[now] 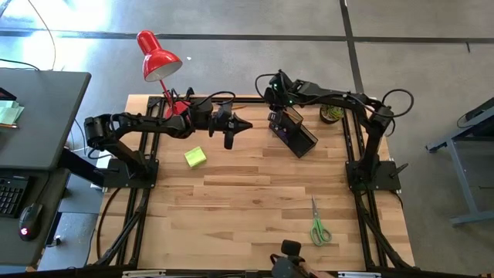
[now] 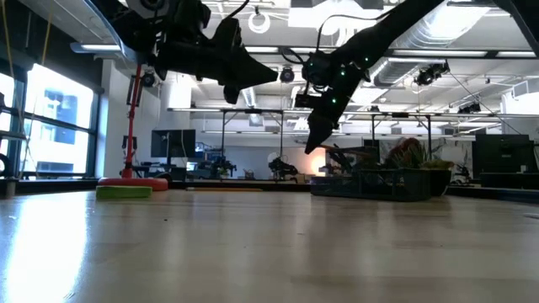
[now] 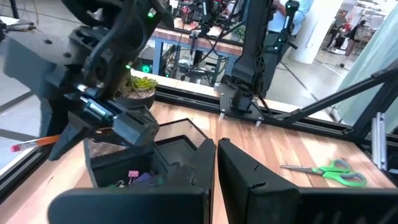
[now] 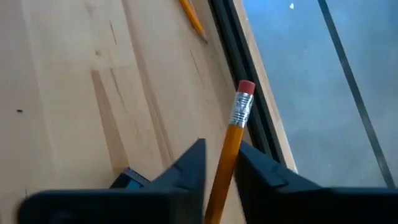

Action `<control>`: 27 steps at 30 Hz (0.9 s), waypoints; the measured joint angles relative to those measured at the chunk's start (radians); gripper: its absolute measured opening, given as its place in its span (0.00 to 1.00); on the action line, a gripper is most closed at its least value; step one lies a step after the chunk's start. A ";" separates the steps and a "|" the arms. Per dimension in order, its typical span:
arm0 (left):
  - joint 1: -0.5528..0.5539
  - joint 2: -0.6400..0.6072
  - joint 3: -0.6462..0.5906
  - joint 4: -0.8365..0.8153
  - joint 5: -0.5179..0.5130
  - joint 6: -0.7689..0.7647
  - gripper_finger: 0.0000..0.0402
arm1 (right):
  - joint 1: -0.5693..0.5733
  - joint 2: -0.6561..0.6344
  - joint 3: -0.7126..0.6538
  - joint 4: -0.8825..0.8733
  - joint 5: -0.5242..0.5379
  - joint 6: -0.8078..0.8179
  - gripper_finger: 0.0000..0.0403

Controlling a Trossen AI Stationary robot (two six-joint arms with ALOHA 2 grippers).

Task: Pick and place office supplies into organizer
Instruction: Put the bottom yellow pencil into the black desk organizer

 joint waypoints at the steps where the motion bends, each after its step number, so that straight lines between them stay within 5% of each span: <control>1: 0.000 0.000 0.000 -0.002 -0.004 0.002 0.02 | 0.000 0.000 0.000 -0.002 -0.004 -0.004 0.10; 4: 0.000 0.000 0.000 -0.007 -0.005 0.002 0.02 | 0.002 -0.003 0.005 -0.006 -0.009 -0.027 0.03; 20: 0.000 0.000 0.000 -0.035 -0.006 0.004 0.02 | -0.017 -0.182 0.023 -0.008 -0.134 0.015 0.03; 27: 0.000 0.001 0.000 -0.064 0.017 0.001 0.02 | -0.113 -0.376 -0.154 0.233 -0.289 0.103 0.03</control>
